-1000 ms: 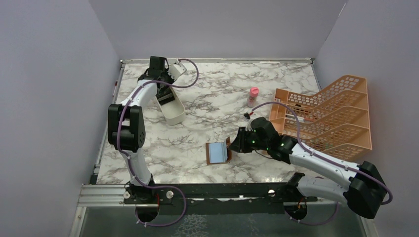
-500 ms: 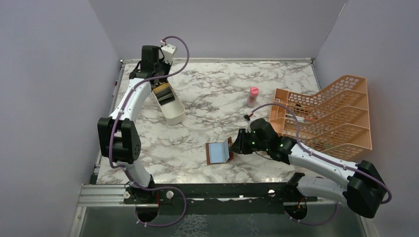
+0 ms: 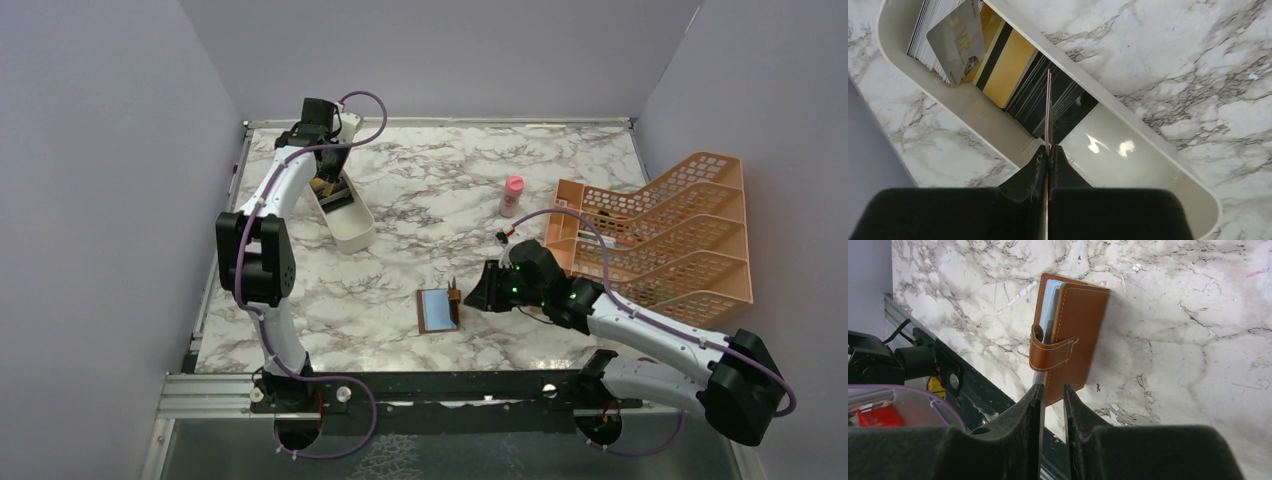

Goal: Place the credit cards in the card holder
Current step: Adjust the credit card in the storage box.

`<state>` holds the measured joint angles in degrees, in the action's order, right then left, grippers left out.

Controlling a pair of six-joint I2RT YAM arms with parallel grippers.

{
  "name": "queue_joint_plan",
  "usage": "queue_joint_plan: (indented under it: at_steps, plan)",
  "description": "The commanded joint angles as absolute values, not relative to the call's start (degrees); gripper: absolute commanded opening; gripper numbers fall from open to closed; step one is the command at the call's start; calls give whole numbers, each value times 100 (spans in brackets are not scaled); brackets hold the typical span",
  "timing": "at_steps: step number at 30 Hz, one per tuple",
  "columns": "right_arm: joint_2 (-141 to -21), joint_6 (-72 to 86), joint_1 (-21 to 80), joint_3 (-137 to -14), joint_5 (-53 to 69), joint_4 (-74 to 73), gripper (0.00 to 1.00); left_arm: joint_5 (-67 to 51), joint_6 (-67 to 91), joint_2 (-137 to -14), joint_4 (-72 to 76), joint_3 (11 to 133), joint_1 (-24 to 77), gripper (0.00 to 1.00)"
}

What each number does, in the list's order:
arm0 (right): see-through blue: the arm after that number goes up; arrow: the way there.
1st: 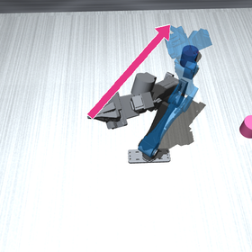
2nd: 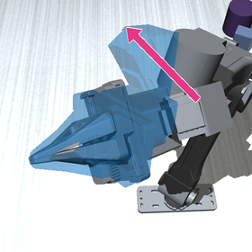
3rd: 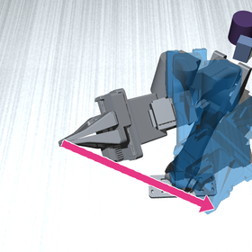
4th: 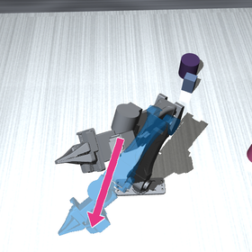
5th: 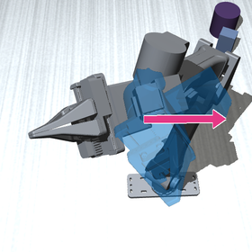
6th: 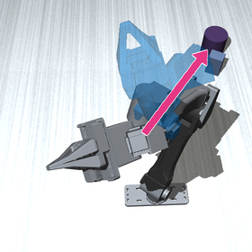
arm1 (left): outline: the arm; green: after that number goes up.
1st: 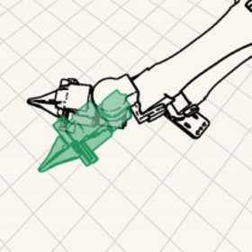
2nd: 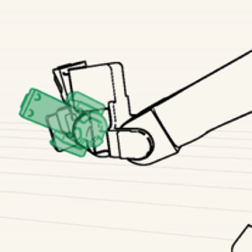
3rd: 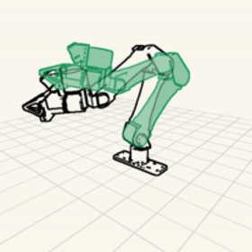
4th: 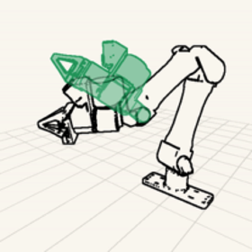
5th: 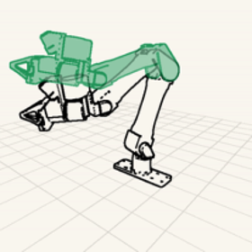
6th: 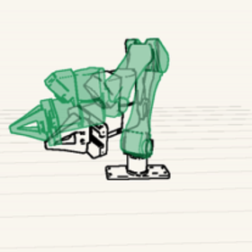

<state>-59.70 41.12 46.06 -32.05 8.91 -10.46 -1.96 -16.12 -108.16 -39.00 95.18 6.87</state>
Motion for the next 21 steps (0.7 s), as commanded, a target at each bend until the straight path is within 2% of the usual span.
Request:
queue_joint_plan:
  at_steps: [1, 6, 13, 17, 20, 21]
  plan:
    - [-5898, 4106, 4632, -3170, 923, -1154, 25, 310, -2757, -10986, -4049, 9939, 659, 0]
    - [-6006, 3976, 4632, -3333, 830, -1274, 25, -41, -3325, -11364, -4061, 10231, 546, 0]
    - [-6344, 3883, 4632, -3588, 792, -1318, 25, 111, -3527, -12028, -4053, 10525, 431, 6]
    - [-6401, 3927, 4632, -3621, 809, -1256, 25, 305, -3483, -12221, -4021, 10711, 385, 21]
    - [-6484, 3929, 4632, -3697, 826, -1267, 25, 326, -3373, -12163, -3834, 10803, 333, 27]
    - [-6513, 3922, 4632, -3726, 838, -1280, 25, 291, -3364, -12108, -3770, 10810, 314, 34]
